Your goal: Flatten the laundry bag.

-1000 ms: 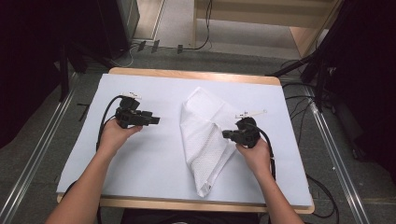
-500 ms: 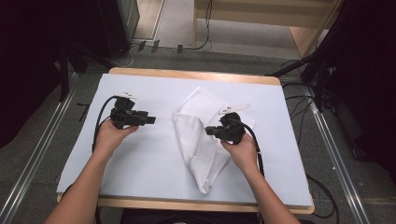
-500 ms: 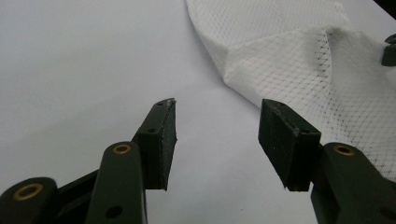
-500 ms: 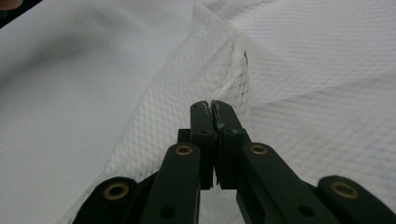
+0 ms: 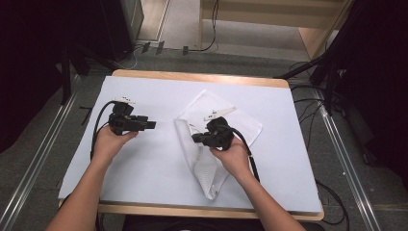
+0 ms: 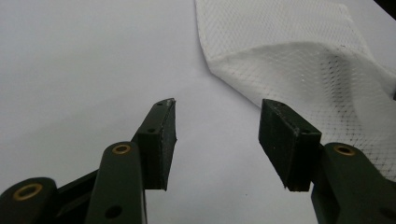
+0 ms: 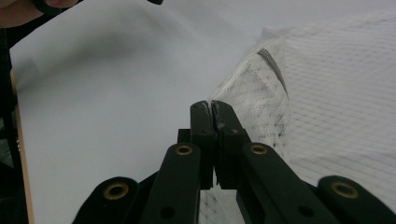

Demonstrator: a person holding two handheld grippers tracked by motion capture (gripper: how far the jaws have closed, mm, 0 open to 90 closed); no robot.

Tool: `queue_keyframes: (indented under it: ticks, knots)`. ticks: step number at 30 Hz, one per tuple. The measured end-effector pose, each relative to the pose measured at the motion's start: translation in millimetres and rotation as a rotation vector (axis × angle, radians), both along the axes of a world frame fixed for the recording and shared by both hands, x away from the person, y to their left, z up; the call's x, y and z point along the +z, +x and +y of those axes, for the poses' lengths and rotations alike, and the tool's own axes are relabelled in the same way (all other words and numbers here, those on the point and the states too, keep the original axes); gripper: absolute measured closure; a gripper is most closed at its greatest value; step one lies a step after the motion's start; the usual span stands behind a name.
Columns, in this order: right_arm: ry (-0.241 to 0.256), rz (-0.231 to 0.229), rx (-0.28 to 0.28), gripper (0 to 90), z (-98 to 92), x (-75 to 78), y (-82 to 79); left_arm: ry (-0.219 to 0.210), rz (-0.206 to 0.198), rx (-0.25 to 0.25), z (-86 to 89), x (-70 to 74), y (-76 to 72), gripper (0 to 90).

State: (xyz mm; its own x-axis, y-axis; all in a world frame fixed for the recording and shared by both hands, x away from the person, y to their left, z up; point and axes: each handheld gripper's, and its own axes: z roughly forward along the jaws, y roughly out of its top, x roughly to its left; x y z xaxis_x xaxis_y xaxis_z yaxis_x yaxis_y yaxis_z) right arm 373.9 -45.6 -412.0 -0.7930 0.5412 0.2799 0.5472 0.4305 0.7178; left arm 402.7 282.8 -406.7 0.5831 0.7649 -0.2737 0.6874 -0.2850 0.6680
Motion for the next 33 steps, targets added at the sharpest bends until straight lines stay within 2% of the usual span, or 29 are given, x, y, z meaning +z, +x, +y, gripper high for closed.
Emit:
queue_keyframes:
  ticks: [12, 20, 26, 30, 33]
  knots:
    - [0.011, -0.004, 0.105, 89.4, 41.6, 3.2, -12.0, -0.005, -0.006, 0.029, 10.2, 0.9, -5.5, 47.1]
    - [0.02, 0.025, 0.16, 89.3, 68.0, -0.4, -19.4, -0.005, -0.007, 0.039, 14.0, 1.1, -8.4, 47.1]
    - [0.044, 0.026, 0.197, 88.8, 87.6, 1.4, -21.4, -0.018, -0.01, 0.056, 17.9, 2.0, -9.9, 47.0]
    - [0.045, 0.01, 0.211, 84.2, 99.4, 4.9, -21.6, -0.022, -0.011, 0.062, 20.0, 2.5, -10.2, 47.0]
    - [0.043, -0.012, 0.215, 76.0, 103.0, 8.4, -22.5, -0.026, -0.012, 0.061, 21.8, 2.7, -9.6, 47.0]
